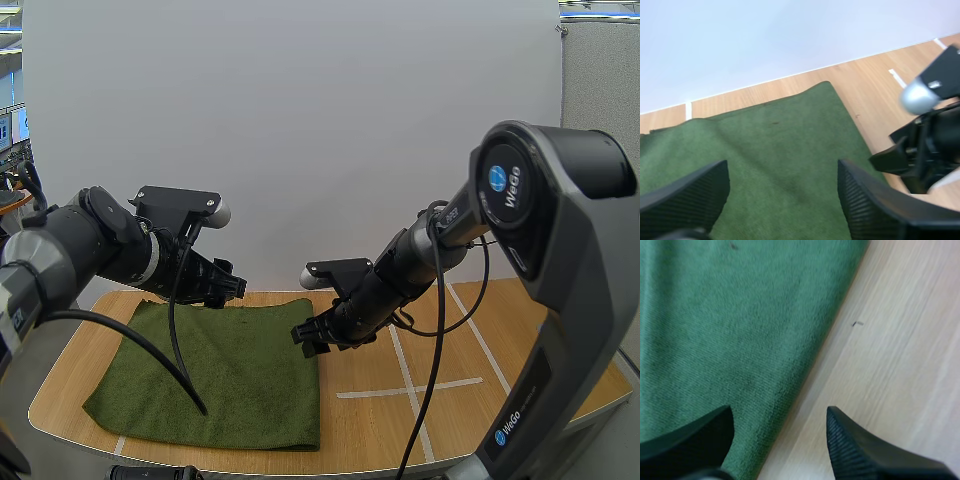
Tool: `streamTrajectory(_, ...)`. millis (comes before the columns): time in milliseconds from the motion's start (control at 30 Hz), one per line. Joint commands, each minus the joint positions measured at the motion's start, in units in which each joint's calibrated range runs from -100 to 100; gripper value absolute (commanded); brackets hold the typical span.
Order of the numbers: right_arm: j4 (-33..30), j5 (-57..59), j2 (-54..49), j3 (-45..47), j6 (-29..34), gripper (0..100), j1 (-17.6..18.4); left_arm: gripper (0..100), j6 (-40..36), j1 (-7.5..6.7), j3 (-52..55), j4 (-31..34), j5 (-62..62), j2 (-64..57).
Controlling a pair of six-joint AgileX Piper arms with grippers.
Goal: Fold the towel
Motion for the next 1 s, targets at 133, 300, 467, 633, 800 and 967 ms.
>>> streamTrajectory(133, 12.0, 0.9, 7.6, -0.3, -12.6, 89, -0.2, 94, -4.3, -0.21, -0.3, 1.2, 5.4, -6.0)
streamTrajectory(300, 16.5, 2.4, 10.1, -0.5, -16.5, 89, -0.2, 94, -4.3, -0.21, -0.3, 1.7, 6.8, -6.0)
streamTrajectory(467, 18.5, 2.7, 11.0, -0.5, -18.6, 89, -0.2, 94, -4.3, -0.21, -0.3, 2.5, 6.8, -6.0)
streamTrajectory(633, 20.1, 3.0, 11.0, -0.5, -19.8, 85, -0.2, 94, -4.3, -0.21, -0.3, 2.5, 7.0, -6.0)
streamTrajectory(800, 21.4, 3.6, 12.0, -0.5, -20.8, 80, -0.2, 94, -4.3, -0.21, -0.3, 2.6, 9.5, -6.0)
streamTrajectory(967, 22.0, 4.6, 15.2, -0.5, -20.8, 80, -0.2, 94, -4.3, -0.21, -0.3, 2.8, 9.5, -6.0)
